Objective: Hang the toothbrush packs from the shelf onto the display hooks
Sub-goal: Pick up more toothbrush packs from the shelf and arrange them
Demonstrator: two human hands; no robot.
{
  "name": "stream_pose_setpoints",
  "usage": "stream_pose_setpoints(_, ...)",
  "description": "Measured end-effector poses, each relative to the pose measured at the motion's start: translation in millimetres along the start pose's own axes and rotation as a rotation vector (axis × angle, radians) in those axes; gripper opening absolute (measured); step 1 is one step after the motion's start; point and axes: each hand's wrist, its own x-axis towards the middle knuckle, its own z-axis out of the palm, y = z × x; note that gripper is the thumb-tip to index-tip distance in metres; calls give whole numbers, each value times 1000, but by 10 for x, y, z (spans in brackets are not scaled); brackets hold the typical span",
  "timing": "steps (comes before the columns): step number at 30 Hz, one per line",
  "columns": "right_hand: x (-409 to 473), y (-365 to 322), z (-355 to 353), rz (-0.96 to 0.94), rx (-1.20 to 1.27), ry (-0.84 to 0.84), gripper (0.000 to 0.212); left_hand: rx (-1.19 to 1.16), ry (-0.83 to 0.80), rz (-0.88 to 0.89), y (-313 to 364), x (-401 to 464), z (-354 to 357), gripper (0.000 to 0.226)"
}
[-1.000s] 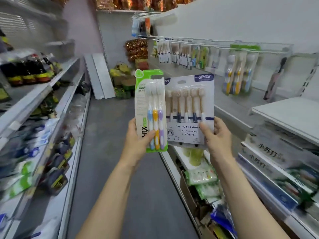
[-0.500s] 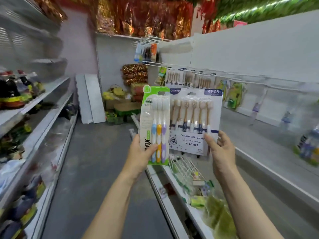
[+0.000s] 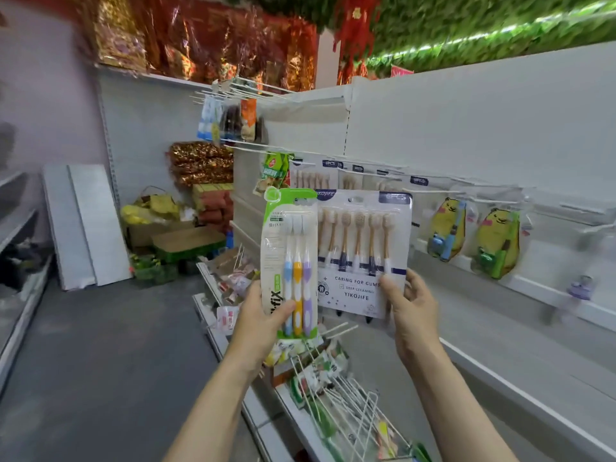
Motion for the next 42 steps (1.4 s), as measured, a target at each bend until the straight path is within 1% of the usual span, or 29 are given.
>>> stream_pose_setpoints(6, 1061, 503, 669, -7, 7, -33, 21, 21, -13, 2, -192, 1177, -71, 35)
stream_pose_setpoints(9, 1510, 689, 1013, -8, 0, -36, 20, 18, 0, -7, -272, 1720, -167, 38)
stream_pose_setpoints(14, 2090, 979, 1531, -45, -42, -58, 18, 7, -5, -7, -463, 2416, -329, 35)
stream_pose_setpoints(18, 2401, 1200, 1932, -16, -17, -30, 18, 38, -37, 2, -612, 2955, -533, 32)
stream_pose_setpoints(23, 2656, 1363, 2330, -29, -23, 69, 19, 11, -132, -11, -701, 3540, -799, 31)
stream_pose_setpoints(25, 2739, 1401, 2438, -34, -51, 116, 32, 3, -182, -26, -710, 3734, -898, 30)
stream_pose_setpoints(26, 2762, 1429, 2474, -40, -66, 134, 35, 1, -204, -30, -720, 3821, -943, 30)
stream_pose_setpoints(30, 2823, 1549, 2603, -44, -79, 205, 18, -26, -292, -31, -772, 4129, -1096, 30)
stream_pose_setpoints(35, 3006, 1656, 2683, -45, -86, 341, 14, -57, -378, -41, -913, 4446, -1165, 30)
stream_pose_setpoints(36, 3039, 1661, 2676, -33, -90, 372, 18, -61, -399, -44, -944, 4488, -1154, 30)
stream_pose_setpoints(37, 3075, 1670, 2657, -30, -99, 404, 34, -66, -421, -44, -971, 4521, -1138, 29)
stream_pose_setpoints(39, 3232, 1810, 2473, -52, -136, 443, 77, -73, -464, -45, -1027, 4577, -1092, 30)
stream_pose_setpoints(40, 3290, 1853, 2389, -58, -153, 442, 84, -77, -487, -48, -1055, 4596, -1064, 31)
stream_pose_setpoints(41, 3317, 1839, 2358, -61, -162, 442, 79, -80, -507, -54, -1085, 4612, -1038, 31)
stream_pose_setpoints(42, 3285, 1736, 2421, -49, -168, 438, 65, -86, -526, -59, -1107, 4620, -1008, 30)
